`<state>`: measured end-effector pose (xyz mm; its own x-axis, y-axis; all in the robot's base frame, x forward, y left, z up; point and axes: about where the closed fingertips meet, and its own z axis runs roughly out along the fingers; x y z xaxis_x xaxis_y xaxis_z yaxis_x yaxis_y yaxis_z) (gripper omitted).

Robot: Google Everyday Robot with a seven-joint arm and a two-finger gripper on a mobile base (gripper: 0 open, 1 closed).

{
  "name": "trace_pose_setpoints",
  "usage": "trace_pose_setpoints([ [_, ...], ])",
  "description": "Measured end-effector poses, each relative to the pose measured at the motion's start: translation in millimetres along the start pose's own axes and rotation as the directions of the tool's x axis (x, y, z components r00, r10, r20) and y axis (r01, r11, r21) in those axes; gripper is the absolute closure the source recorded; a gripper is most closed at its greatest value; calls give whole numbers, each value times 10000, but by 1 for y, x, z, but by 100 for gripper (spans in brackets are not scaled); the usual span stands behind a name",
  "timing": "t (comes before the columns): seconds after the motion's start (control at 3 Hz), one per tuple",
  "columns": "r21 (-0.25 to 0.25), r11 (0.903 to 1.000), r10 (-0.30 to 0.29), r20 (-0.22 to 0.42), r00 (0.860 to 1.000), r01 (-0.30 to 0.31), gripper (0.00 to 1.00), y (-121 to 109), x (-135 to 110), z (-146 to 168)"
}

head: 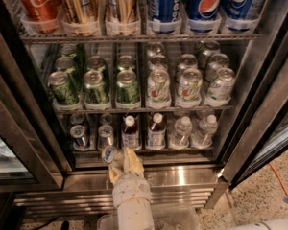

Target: Pick redbull can from bottom shelf of fridge

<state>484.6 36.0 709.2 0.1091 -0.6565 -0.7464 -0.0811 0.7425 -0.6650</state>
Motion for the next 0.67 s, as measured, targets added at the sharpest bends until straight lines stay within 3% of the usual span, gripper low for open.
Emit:
trace_pose_setpoints([
  [0.33, -244, 9988, -423, 379, 9984, 432, 100, -19, -1, -5],
  [0.67, -850, 9957, -332, 311, 9990, 357, 100, -34, 6, -8],
])
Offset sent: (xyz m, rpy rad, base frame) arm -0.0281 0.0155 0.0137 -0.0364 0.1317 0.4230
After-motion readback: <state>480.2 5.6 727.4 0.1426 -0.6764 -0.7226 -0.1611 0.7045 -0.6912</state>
